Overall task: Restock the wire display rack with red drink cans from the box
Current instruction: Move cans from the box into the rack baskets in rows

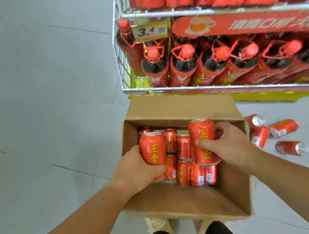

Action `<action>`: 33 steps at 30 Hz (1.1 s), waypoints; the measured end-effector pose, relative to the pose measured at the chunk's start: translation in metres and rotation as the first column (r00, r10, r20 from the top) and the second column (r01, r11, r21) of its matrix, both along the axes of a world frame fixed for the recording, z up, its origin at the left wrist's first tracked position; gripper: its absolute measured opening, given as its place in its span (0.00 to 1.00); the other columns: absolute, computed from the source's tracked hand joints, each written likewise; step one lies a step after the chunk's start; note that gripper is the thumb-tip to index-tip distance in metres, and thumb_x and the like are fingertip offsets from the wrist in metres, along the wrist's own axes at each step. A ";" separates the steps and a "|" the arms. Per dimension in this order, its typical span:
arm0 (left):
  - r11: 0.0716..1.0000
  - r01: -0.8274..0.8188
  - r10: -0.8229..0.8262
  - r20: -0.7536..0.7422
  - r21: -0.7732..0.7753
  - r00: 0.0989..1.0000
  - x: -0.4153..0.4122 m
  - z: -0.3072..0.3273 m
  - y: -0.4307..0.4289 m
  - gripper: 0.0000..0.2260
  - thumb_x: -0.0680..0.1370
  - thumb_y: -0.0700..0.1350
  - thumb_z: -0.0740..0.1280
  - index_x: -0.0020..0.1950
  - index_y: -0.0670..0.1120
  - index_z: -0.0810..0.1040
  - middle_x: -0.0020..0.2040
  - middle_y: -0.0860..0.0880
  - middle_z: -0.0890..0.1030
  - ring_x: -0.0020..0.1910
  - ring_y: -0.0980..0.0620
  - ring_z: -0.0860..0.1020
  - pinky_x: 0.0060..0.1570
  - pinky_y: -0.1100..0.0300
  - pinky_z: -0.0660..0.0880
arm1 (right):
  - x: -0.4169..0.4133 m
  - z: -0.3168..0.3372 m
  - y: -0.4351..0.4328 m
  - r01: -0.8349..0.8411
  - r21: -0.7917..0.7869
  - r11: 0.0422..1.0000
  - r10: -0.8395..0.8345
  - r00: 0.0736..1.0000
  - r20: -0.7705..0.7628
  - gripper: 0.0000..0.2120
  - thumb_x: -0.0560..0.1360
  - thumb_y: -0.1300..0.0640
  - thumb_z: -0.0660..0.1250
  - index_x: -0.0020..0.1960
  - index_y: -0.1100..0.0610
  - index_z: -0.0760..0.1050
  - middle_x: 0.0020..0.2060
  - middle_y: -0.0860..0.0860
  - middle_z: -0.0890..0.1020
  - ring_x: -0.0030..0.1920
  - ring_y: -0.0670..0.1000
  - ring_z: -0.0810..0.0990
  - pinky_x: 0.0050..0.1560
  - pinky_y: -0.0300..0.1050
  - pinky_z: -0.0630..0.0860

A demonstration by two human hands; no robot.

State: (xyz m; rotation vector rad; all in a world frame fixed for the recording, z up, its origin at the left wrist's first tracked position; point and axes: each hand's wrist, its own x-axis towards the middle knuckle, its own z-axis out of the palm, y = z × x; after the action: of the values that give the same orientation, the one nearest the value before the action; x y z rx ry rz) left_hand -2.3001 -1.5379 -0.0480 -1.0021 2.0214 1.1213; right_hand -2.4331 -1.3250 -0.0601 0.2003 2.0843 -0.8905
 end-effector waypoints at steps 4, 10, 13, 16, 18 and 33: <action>0.999 -0.011 0.008 -0.074 -0.041 0.997 -0.029 0.093 -0.003 0.24 0.60 0.56 0.78 0.52 0.54 0.77 0.45 0.53 0.83 0.43 0.56 0.82 0.47 0.56 0.80 | -0.012 0.104 0.005 0.070 -0.033 0.997 -0.074 0.989 -0.127 0.18 0.64 0.48 0.80 0.47 0.49 0.76 0.45 0.46 0.83 0.47 0.49 0.83 0.52 0.51 0.80; 0.997 0.006 -0.023 -0.234 -0.074 0.972 -0.064 0.257 -0.012 0.19 0.64 0.53 0.80 0.50 0.53 0.78 0.44 0.52 0.83 0.43 0.54 0.82 0.43 0.57 0.78 | -0.021 0.278 0.003 0.130 -0.170 0.977 -0.171 0.953 -0.251 0.13 0.69 0.55 0.78 0.47 0.51 0.76 0.37 0.42 0.80 0.36 0.40 0.79 0.38 0.35 0.75; 0.995 0.041 -0.069 -0.320 -0.091 0.945 -0.082 0.334 -0.015 0.16 0.66 0.51 0.80 0.48 0.54 0.78 0.45 0.51 0.84 0.44 0.53 0.82 0.48 0.55 0.80 | -0.020 0.354 0.005 0.145 -0.195 0.970 -0.200 0.932 -0.303 0.14 0.70 0.54 0.78 0.47 0.50 0.74 0.40 0.45 0.81 0.39 0.47 0.82 0.41 0.46 0.79; 0.993 0.055 -0.094 -0.424 -0.103 0.901 -0.099 0.405 -0.016 0.17 0.66 0.51 0.81 0.49 0.54 0.79 0.45 0.52 0.85 0.43 0.54 0.83 0.42 0.58 0.79 | -0.022 0.422 0.006 0.165 -0.220 0.961 -0.241 0.890 -0.387 0.15 0.69 0.53 0.79 0.45 0.48 0.72 0.40 0.43 0.81 0.41 0.45 0.82 0.44 0.45 0.77; 0.991 0.069 -0.115 -0.478 -0.112 0.871 -0.110 0.449 -0.016 0.18 0.65 0.51 0.81 0.51 0.53 0.80 0.44 0.53 0.85 0.42 0.55 0.83 0.37 0.62 0.75 | -0.024 0.464 0.009 0.180 -0.227 0.957 -0.264 0.865 -0.428 0.17 0.68 0.52 0.79 0.49 0.49 0.73 0.42 0.44 0.82 0.42 0.44 0.82 0.47 0.47 0.80; 0.959 0.143 -0.278 -0.719 -0.244 0.637 -0.173 0.678 0.008 0.20 0.62 0.54 0.80 0.51 0.52 0.80 0.43 0.52 0.85 0.43 0.52 0.84 0.49 0.52 0.82 | -0.072 0.688 0.019 0.229 -0.310 0.923 -0.384 0.590 -0.710 0.24 0.67 0.47 0.78 0.57 0.56 0.74 0.47 0.49 0.81 0.45 0.49 0.80 0.47 0.45 0.74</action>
State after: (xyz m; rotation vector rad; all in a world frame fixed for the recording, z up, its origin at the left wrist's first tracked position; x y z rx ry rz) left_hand -2.4732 -1.5302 0.6298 -0.3285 2.8388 1.3931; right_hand -2.5049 -1.3057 0.6276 0.0862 2.7735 -1.5959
